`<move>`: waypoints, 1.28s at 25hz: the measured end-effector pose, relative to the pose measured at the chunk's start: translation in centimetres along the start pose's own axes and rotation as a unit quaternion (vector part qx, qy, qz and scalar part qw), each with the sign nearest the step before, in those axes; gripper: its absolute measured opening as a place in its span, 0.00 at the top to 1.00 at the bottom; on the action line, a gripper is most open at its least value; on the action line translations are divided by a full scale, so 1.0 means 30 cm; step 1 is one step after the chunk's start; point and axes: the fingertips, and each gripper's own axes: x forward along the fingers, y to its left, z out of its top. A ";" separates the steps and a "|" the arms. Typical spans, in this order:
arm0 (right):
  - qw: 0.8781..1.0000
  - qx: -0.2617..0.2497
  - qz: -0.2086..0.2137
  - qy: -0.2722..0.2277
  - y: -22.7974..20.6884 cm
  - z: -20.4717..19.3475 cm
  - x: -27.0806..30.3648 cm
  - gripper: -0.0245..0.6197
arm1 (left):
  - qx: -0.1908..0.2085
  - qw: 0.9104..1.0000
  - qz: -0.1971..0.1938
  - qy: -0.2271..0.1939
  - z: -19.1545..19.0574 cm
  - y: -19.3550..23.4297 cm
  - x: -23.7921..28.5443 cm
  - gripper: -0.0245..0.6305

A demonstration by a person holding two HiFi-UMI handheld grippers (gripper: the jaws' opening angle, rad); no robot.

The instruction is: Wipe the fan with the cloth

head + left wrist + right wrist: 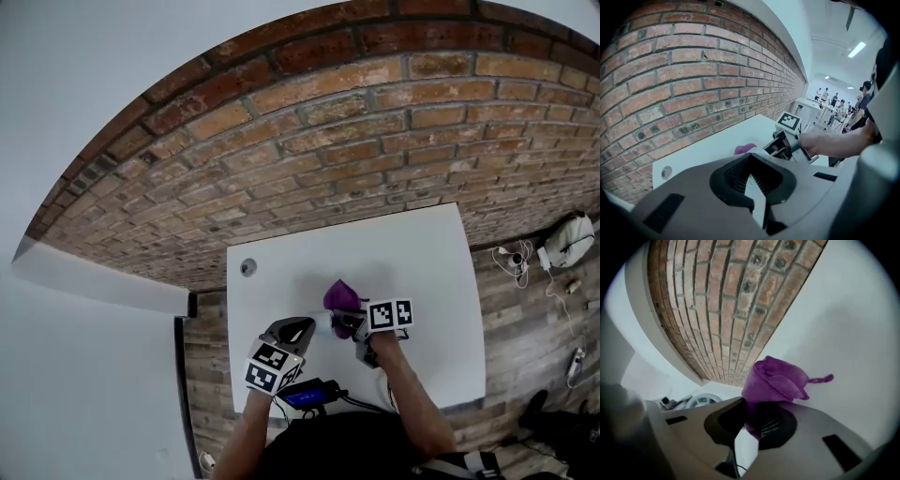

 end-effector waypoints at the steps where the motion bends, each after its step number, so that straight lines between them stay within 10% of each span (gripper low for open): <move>1: 1.000 0.007 -0.021 0.006 -0.036 -0.025 0.021 0.89 | 0.000 1.000 0.000 0.000 0.000 -0.002 0.000 0.95; 9: 0.986 -0.081 -0.120 0.080 -0.121 -0.129 -0.015 0.89 | 0.001 1.000 -0.002 -0.002 0.001 0.001 0.001 0.95; 17: 0.990 -0.082 -0.112 -0.019 -0.081 0.113 0.009 0.89 | -0.005 1.000 0.000 -0.009 0.000 0.006 -0.001 0.95; 26: 0.992 -0.025 -0.123 -0.016 -0.107 -0.118 0.001 0.89 | -0.002 1.000 0.001 -0.013 0.008 0.007 -0.004 0.95; 32: 0.992 0.005 -0.096 0.084 -0.109 -0.392 -0.070 0.89 | 0.000 1.000 -0.001 -0.015 0.001 0.001 -0.002 0.95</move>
